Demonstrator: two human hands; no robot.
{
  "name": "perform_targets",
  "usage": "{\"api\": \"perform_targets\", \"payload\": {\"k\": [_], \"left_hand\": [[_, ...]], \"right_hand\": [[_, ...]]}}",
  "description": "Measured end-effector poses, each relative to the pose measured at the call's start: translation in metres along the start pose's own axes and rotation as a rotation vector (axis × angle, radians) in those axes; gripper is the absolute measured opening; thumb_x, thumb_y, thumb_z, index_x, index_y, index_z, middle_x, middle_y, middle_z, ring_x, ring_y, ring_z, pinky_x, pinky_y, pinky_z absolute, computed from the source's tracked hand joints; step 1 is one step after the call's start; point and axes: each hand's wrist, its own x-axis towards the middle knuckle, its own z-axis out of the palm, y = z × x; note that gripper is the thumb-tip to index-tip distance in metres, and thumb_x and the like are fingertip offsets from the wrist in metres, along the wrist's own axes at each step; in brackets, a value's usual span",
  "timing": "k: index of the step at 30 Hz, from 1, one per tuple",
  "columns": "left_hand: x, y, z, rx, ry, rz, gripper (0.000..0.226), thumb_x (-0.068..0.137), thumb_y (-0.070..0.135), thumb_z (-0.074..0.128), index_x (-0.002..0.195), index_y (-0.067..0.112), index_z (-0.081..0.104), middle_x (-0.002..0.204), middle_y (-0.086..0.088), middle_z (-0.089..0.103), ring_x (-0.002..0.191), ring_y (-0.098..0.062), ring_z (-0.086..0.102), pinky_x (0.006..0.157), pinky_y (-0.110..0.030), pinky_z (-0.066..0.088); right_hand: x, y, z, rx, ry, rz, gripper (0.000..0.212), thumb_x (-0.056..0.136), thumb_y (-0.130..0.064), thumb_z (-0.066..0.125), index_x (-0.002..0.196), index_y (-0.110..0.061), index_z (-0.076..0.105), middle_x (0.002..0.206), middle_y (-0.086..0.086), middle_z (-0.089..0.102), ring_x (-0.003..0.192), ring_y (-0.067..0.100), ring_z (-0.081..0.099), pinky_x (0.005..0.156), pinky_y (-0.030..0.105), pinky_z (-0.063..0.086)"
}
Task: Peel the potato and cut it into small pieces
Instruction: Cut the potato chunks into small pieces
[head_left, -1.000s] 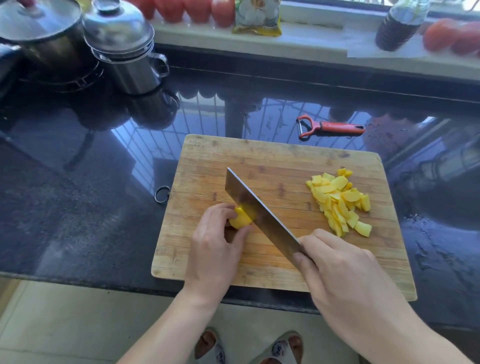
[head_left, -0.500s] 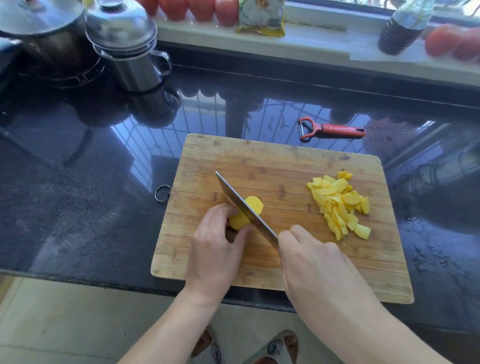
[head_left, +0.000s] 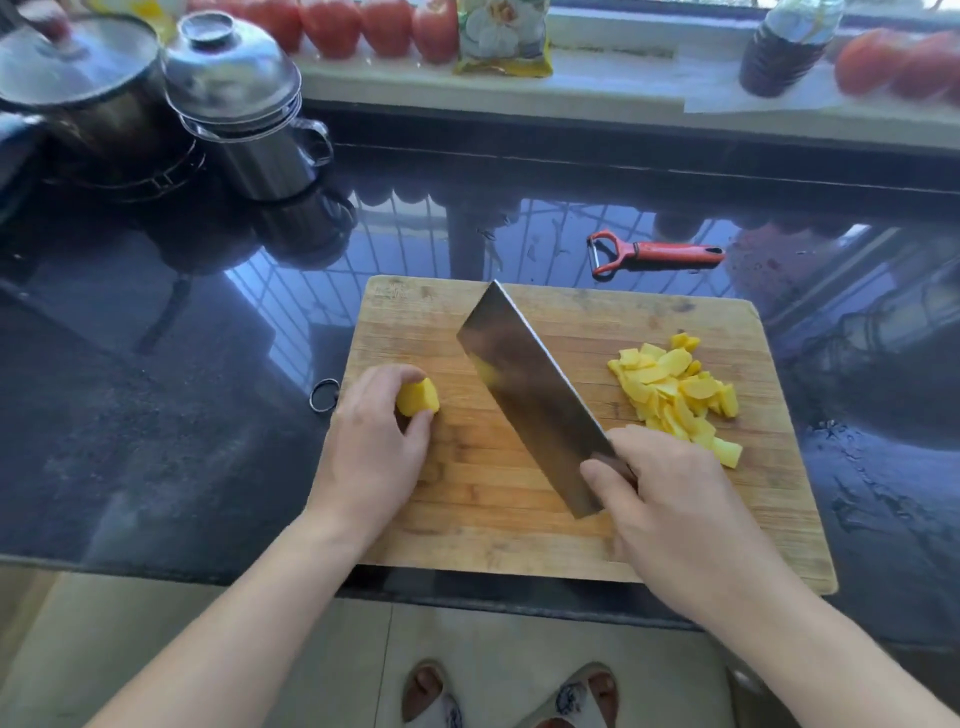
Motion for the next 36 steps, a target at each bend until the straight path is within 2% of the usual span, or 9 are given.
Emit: {"api": "perform_targets", "payload": {"k": [4, 6, 8, 11, 17, 21, 26, 31, 36], "left_hand": [[0.017, 0.012, -0.003, 0.18, -0.11, 0.205, 0.04, 0.09, 0.013, 0.076, 0.129, 0.018, 0.068, 0.135, 0.003, 0.062, 0.134, -0.017, 0.045, 0.118, -0.028, 0.033], [0.012, 0.028, 0.002, 0.127, -0.077, 0.232, 0.034, 0.091, 0.009, 0.074, 0.124, 0.017, 0.072, 0.128, 0.005, 0.066, 0.127, -0.01, 0.05, 0.113, -0.012, 0.031], [0.001, 0.054, 0.008, -0.207, -0.067, 0.011, 0.026, 0.096, 0.005, 0.068, 0.116, 0.02, 0.072, 0.117, 0.01, 0.07, 0.114, -0.001, 0.059, 0.103, -0.011, 0.043], [-0.013, 0.097, 0.02, -1.083, -0.264, -0.573, 0.021, 0.102, 0.011, 0.062, 0.123, 0.013, 0.067, 0.119, -0.005, 0.074, 0.113, -0.021, 0.07, 0.097, -0.036, 0.058], [-0.001, 0.131, 0.035, -1.588, -0.604, -0.807, 0.049, 0.107, 0.04, 0.046, 0.14, 0.009, 0.062, 0.134, -0.016, 0.069, 0.13, -0.037, 0.063, 0.11, -0.051, 0.049], [0.007, 0.119, 0.039, -1.554, -0.575, -0.897, 0.043, 0.104, 0.026, 0.051, 0.138, 0.002, 0.062, 0.137, -0.021, 0.067, 0.132, -0.041, 0.061, 0.114, -0.054, 0.045], [0.016, 0.097, 0.027, -1.004, -0.418, -0.851, 0.029, 0.102, 0.008, 0.056, 0.13, 0.01, 0.065, 0.111, -0.013, 0.068, 0.085, -0.024, 0.065, 0.071, -0.032, 0.052], [0.019, 0.091, 0.03, 0.051, -0.572, -0.154, 0.05, 0.111, 0.024, 0.046, 0.159, 0.031, 0.036, 0.148, 0.0, 0.053, 0.132, -0.023, 0.056, 0.116, -0.042, 0.042], [0.028, 0.126, 0.044, -0.503, -0.672, -0.364, 0.021, 0.11, 0.031, 0.052, 0.129, 0.032, 0.059, 0.113, 0.0, 0.072, 0.11, -0.016, 0.072, 0.105, -0.041, 0.054]], "right_hand": [[0.0, 0.009, -0.019, 0.155, 0.032, 0.082, 0.027, 0.099, -0.022, 0.057, 0.073, -0.016, 0.059, 0.057, 0.002, 0.062, 0.047, 0.012, 0.055, 0.052, 0.03, 0.041], [-0.002, 0.013, -0.03, 0.253, 0.04, 0.134, 0.026, 0.1, -0.018, 0.056, 0.074, -0.015, 0.06, 0.049, 0.008, 0.06, 0.039, 0.013, 0.052, 0.045, 0.027, 0.042], [-0.004, 0.019, -0.04, 0.393, 0.033, 0.194, 0.023, 0.101, -0.017, 0.055, 0.08, -0.012, 0.063, 0.047, 0.012, 0.057, 0.039, 0.021, 0.05, 0.041, 0.025, 0.039], [-0.005, 0.026, -0.05, 0.712, -0.028, 0.328, 0.018, 0.099, -0.015, 0.057, 0.089, -0.009, 0.071, 0.049, 0.016, 0.05, 0.037, 0.022, 0.043, 0.038, 0.025, 0.037], [-0.004, 0.036, -0.048, 0.962, -0.25, 0.418, 0.015, 0.09, -0.016, 0.061, 0.093, -0.007, 0.072, 0.058, 0.014, 0.052, 0.036, 0.016, 0.039, 0.034, 0.021, 0.033], [0.005, 0.045, -0.046, 0.976, -0.233, 0.41, 0.017, 0.096, -0.015, 0.06, 0.092, -0.013, 0.076, 0.076, 0.023, 0.053, 0.041, 0.018, 0.041, 0.035, 0.023, 0.035], [0.011, 0.06, -0.054, 0.946, -0.102, 0.449, 0.018, 0.1, -0.017, 0.059, 0.092, -0.014, 0.075, 0.073, 0.019, 0.055, 0.044, 0.018, 0.044, 0.039, 0.024, 0.038], [0.005, 0.069, -0.065, 0.851, 0.013, 0.462, 0.017, 0.102, -0.015, 0.056, 0.102, -0.01, 0.072, 0.071, 0.011, 0.068, 0.044, 0.016, 0.047, 0.038, 0.026, 0.04], [-0.002, 0.071, -0.071, 0.737, 0.072, 0.447, 0.018, 0.103, -0.016, 0.054, 0.099, -0.012, 0.071, 0.053, 0.007, 0.058, 0.041, 0.016, 0.048, 0.04, 0.026, 0.041]]}}
